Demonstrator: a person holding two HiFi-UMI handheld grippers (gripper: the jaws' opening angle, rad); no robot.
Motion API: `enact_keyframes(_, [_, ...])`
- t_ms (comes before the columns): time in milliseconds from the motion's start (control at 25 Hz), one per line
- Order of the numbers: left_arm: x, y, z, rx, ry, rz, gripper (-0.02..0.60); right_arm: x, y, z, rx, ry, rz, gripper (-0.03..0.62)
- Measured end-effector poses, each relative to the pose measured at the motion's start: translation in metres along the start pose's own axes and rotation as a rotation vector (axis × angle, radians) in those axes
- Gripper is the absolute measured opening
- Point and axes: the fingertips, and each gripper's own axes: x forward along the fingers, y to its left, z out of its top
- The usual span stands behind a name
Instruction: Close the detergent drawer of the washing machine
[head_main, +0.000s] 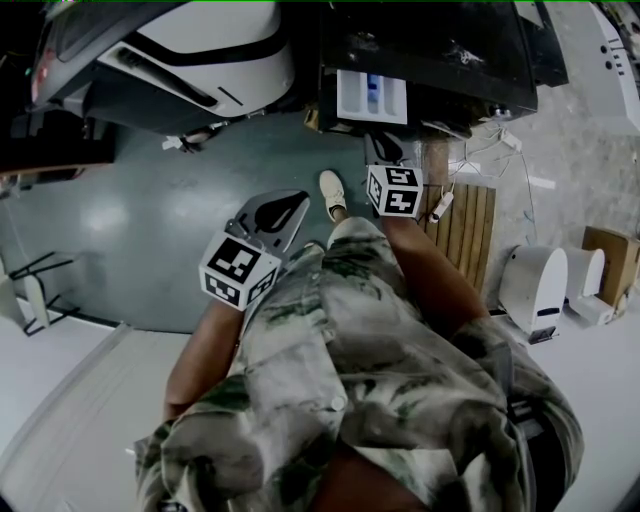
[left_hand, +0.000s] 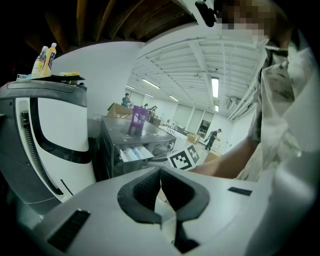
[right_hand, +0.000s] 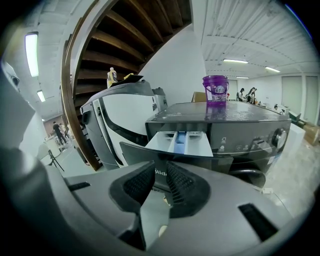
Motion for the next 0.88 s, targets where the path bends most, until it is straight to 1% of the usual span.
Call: enact_keyframes(880, [0.005, 0.024, 0.021, 0.018, 0.009, -0.005, 0.025, 0.023, -0.010, 0.019, 0.018, 0.009, -0.017, 0.086])
